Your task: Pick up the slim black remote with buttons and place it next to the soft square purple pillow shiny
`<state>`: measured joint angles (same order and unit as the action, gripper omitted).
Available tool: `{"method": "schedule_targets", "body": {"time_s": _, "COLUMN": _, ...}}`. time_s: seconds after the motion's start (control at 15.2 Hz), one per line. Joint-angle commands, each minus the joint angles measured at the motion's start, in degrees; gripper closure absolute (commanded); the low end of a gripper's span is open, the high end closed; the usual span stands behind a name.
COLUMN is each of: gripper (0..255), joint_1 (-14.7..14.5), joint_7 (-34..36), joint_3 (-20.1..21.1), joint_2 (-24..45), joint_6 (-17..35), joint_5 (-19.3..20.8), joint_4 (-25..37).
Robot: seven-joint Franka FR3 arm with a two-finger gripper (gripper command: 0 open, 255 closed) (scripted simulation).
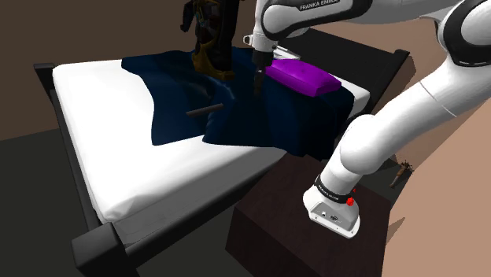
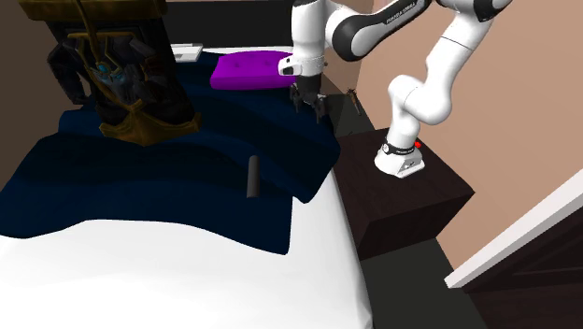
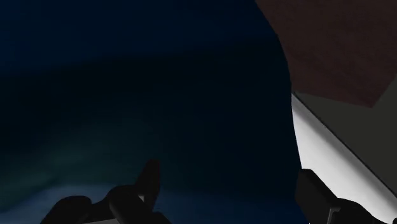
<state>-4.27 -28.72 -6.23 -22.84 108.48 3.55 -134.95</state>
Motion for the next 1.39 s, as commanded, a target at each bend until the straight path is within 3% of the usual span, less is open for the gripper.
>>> {"method": "schedule_targets", "body": {"time_s": 0.0, "gripper": 0, "joint_1": -0.8, "joint_7": -4.6, "joint_3": -0.8, "joint_2": 4.3, "joint_6": 3.9, "joint_5": 0.3, "joint_4": 1.3}}
{"method": "schedule_targets", "body": {"time_s": 0.66, "gripper": 0, "joint_1": -4.2, "joint_7": -25.0, "joint_3": -1.3, "joint_2": 24.1, "joint_6": 16.3, "joint_5": -1.8, "joint_4": 12.8}}
{"method": "schedule_targets", "body": {"time_s": 1.19, "gripper": 0, "joint_1": -5.3, "joint_7": -39.3, "joint_3": 1.9, "joint_2": 38.6, "joint_6": 22.0, "joint_5": -3.5, "joint_4": 24.6}}
{"method": "schedule_targets", "body": {"time_s": 1.32, "gripper": 0, "joint_1": -5.3, "joint_7": -39.7, "joint_3": 2.1, "joint_2": 39.4, "joint_6": 22.8, "joint_5": -3.5, "joint_4": 24.8}}
